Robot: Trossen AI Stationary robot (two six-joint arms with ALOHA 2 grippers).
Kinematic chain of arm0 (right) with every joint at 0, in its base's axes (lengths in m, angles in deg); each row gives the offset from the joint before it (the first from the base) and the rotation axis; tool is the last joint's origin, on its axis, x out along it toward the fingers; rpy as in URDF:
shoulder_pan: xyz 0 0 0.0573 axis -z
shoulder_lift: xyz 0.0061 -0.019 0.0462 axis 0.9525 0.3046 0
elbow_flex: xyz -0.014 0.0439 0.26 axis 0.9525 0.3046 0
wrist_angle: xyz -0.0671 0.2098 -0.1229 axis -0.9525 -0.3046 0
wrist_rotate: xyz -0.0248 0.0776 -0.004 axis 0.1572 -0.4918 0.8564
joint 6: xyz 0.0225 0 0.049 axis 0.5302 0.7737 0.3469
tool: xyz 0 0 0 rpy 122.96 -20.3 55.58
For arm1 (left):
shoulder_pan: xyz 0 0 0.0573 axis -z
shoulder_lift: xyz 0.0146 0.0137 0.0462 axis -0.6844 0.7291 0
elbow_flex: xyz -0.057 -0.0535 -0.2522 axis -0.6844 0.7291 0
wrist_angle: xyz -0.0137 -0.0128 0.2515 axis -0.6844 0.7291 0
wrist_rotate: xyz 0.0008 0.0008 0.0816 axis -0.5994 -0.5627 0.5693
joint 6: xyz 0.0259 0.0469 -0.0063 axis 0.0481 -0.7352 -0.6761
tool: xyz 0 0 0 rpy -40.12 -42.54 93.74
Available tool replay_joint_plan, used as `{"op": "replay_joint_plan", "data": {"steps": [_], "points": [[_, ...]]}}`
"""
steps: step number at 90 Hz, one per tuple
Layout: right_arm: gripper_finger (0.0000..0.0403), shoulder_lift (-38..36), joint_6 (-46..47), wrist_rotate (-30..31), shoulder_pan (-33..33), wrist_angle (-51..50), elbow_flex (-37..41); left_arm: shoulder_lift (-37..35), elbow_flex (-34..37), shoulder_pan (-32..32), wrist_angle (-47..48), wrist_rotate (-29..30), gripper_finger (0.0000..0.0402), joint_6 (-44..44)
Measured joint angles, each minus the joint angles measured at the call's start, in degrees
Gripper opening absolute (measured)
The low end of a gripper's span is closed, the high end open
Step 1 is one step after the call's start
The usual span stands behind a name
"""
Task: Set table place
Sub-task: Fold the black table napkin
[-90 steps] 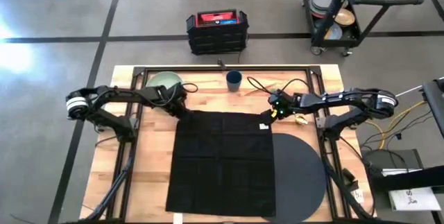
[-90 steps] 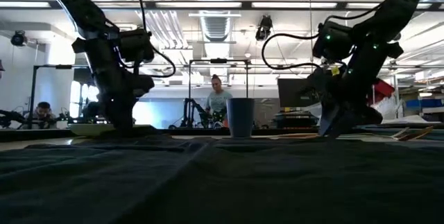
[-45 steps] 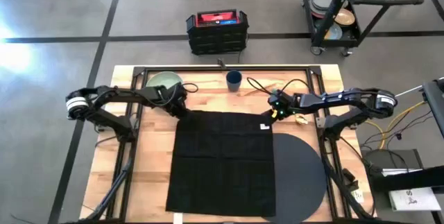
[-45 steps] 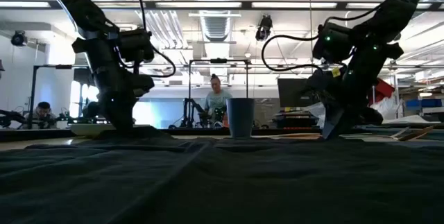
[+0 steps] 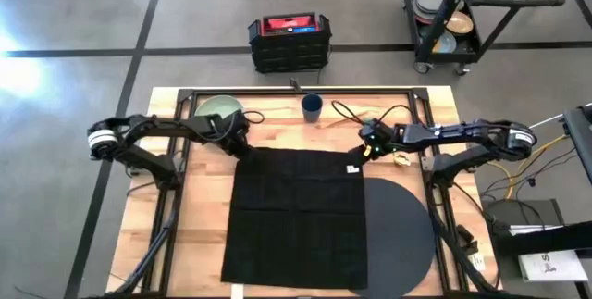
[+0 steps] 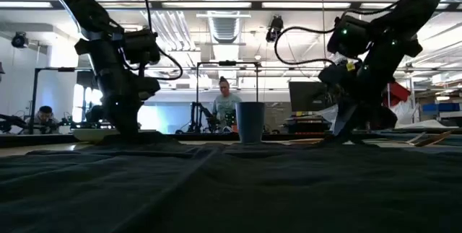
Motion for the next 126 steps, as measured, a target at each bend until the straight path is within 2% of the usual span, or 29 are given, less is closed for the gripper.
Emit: {"op": "replay_joint_plan", "data": {"steps": [27,53,126], "points": [[0.0,-5.4,0.1,0.2,0.0,-5.4,0.0,-4.7,0.0,0.0,0.1,0.1,0.0,0.0],[0.0,-10.3,1.2,-0.2,0.0,-6.2,0.0,-10.0,0.0,0.0,5.3,1.7,0.0,-1.0],[0.0,-20.6,5.5,-7.0,-1.0,-7.9,-0.1,-21.6,0.0,0.4,10.0,-1.0,0.0,0.9]]}}
